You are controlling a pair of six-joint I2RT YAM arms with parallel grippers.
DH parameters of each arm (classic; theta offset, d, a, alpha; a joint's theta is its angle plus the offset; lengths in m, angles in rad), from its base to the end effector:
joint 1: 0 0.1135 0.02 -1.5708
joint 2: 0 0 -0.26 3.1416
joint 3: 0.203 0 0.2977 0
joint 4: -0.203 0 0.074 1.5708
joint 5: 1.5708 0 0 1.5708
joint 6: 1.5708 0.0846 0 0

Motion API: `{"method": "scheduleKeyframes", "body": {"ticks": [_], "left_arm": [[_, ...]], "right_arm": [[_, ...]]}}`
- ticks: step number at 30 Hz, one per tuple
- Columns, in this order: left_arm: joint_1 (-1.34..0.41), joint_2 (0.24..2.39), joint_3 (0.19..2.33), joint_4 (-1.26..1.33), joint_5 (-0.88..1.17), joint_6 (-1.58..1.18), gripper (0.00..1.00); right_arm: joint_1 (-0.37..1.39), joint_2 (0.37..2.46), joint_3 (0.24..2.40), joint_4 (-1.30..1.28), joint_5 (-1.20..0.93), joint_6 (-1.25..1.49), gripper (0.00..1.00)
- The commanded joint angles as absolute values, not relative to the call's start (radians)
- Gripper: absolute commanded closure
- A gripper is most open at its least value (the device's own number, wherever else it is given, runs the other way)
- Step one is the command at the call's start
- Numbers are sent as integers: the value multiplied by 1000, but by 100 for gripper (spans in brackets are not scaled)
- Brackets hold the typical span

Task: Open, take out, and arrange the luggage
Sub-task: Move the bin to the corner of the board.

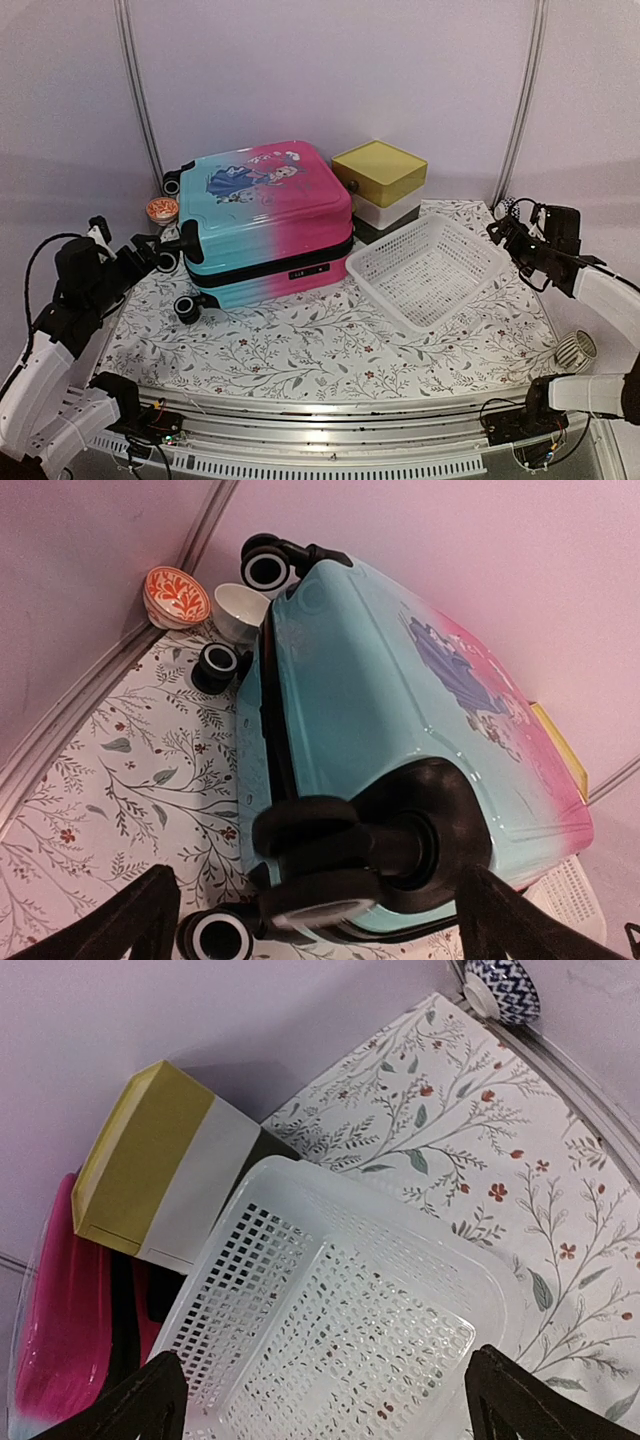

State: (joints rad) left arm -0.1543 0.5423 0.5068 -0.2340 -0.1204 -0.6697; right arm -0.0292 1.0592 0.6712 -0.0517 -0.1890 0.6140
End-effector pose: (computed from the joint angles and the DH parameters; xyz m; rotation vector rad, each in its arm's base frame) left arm 0.2418 -0.0273 0.2553 -0.5571 1.7786 -0.4647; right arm 0.3278 0.0063 0.2186 0.5293 1.9776 0.5593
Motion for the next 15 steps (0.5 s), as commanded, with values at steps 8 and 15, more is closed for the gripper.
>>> {"method": "scheduleKeyframes", "body": {"ticks": [8,15], "left_arm": [[-157,529,547,-155,53,-587,2],[-158,576,557,-140,128,-555,2]], "right_arm": [[4,1142,773,-388,29,792,1],[227,1178,808,-544,216,928,1]]}}
